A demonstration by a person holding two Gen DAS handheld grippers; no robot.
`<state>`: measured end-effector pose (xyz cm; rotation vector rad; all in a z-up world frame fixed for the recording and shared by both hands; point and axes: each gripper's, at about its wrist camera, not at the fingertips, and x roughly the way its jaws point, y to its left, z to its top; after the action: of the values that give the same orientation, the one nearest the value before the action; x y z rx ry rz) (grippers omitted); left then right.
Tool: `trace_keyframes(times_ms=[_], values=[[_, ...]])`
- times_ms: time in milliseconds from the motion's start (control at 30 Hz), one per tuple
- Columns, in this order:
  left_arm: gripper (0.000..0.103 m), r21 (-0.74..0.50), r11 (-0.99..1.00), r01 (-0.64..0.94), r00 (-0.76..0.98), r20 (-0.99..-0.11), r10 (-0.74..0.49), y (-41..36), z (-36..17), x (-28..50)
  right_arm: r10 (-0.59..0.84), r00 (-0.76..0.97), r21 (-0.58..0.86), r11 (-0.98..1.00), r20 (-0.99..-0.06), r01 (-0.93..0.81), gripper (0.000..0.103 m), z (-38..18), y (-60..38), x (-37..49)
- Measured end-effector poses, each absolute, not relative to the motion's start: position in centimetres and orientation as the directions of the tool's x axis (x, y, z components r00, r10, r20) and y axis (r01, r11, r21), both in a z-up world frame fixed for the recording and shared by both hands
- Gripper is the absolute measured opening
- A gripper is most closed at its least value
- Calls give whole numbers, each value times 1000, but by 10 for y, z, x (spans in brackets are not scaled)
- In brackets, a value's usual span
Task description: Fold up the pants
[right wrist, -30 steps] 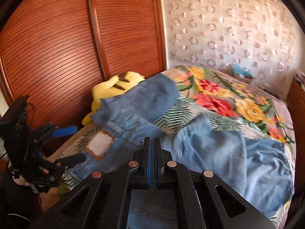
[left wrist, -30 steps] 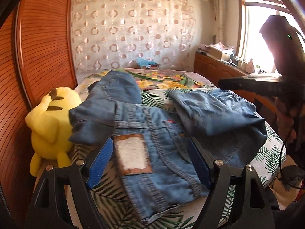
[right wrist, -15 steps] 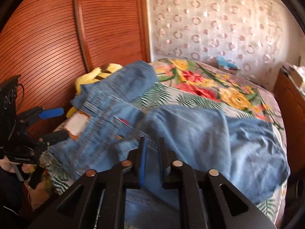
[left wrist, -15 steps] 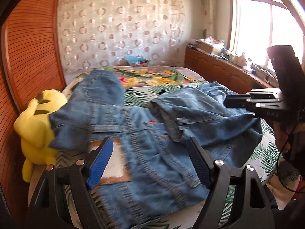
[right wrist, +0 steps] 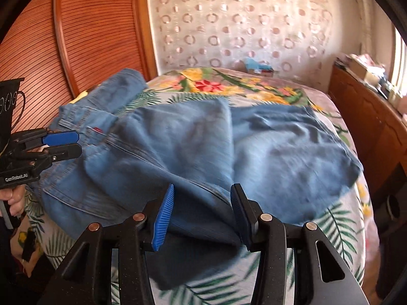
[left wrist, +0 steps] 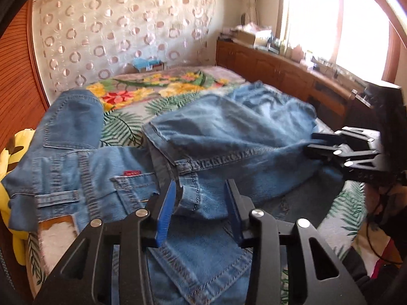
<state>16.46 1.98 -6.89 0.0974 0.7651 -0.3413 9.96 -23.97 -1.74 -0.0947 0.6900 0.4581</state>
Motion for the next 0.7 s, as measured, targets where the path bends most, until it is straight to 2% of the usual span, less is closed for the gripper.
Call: trace_keyframes(times_ms=[33,100,167,333,700], values=[[39,-33,941,337,656,-709,-260,18,-73,169,377,677,72,899,-632,-433,48,-16,-240,99],[30,-32,938,346,626,-736,-256,15,-85,174,377,683,80,902,-626,-425,48,-16,-242,97],[25,-6,948,319,621,-755,-213,16,-94,176,378,689,85,904,-618,-420,48,-14,-243,94],[7,-17,947,321,633,-740,-228,19,-96,168,385,693,102,905,-609,-414,48,-18,-251,88],[5,15,958,285,797,-559,-228,52,1,107,424,710,127,892,-562,-433,48,-7,-264,86]])
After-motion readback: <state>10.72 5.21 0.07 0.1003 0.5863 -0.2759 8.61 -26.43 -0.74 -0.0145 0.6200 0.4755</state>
